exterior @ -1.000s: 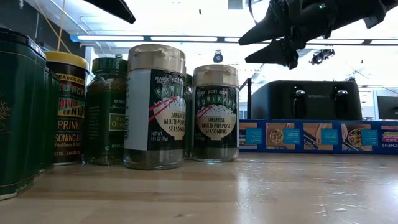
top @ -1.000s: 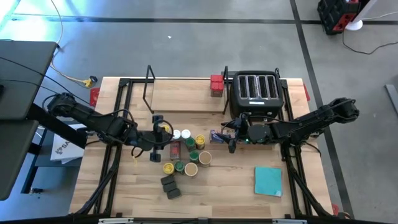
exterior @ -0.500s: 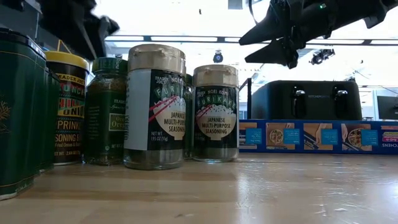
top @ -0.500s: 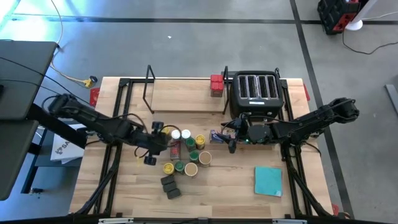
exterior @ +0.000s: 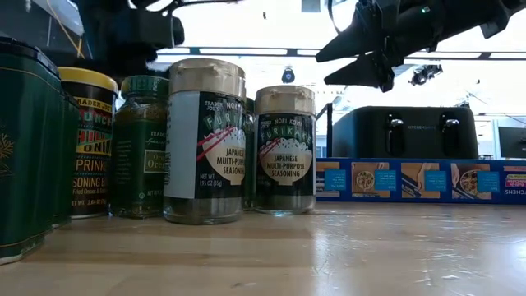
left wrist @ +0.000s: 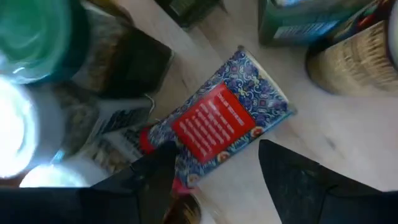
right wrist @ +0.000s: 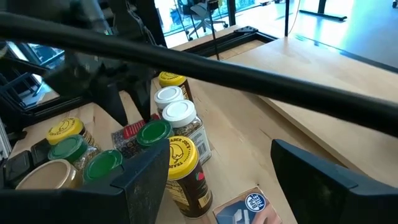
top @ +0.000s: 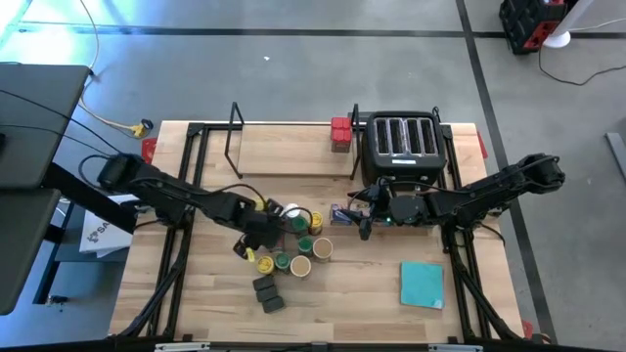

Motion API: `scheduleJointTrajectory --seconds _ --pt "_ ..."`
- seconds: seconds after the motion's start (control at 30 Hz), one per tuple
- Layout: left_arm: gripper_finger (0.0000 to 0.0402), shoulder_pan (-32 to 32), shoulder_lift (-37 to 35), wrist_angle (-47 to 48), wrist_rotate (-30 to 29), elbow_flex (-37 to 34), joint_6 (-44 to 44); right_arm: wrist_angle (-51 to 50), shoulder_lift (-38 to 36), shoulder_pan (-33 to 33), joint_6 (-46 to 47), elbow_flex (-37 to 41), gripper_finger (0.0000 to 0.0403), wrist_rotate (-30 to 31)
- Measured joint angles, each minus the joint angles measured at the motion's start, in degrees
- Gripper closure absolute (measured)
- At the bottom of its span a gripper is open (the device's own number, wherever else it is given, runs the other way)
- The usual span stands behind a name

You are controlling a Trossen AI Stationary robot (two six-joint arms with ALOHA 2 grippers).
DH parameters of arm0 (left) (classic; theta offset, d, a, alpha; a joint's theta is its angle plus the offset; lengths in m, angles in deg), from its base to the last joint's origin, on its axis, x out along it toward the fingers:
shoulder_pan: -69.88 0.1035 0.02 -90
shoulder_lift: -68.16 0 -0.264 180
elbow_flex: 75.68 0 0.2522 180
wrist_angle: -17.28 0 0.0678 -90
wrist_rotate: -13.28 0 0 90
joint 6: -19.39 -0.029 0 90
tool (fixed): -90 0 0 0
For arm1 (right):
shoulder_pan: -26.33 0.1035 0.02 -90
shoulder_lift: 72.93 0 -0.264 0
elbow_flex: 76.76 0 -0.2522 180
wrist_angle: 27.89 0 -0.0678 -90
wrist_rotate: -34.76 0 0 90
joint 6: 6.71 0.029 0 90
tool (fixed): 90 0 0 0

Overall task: Shelf spices
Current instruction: Put the red seasoning can on the shelf aligned with the other red seasoning cans

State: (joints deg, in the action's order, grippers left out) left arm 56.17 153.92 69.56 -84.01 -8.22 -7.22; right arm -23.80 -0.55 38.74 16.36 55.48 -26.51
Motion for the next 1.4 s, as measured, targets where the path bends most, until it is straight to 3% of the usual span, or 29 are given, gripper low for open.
scheduleJointTrajectory --seconds 0.27,0.5,0.7,1.13,1.4 --pt "0.0162 -0.3 4.4 -2.8 -0.8 3.6 -8.3 0.0 0.0 0.0 1.7 0.0 0.0128 0.0" --pt "0.0162 -0.5 6.9 -3.0 -1.3 4.0 -6.7 -0.5 0.0 0.0 2.4 0.0 0.0128 0.0" --pt "0.0162 -2.8 6.0 2.2 -1.6 3.9 0.3 -0.9 0.0 0.0 2.4 0.0 0.0128 0.0" --pt "0.0163 -8.5 1.7 26.3 -0.6 3.5 21.5 -0.9 0.0 0.0 0.8 0.0 0.0128 0.0" --pt "0.0163 -7.6 -5.3 24.1 1.7 3.4 37.9 -0.9 0.0 0.0 -1.1 0.0 0.0128 0.0"
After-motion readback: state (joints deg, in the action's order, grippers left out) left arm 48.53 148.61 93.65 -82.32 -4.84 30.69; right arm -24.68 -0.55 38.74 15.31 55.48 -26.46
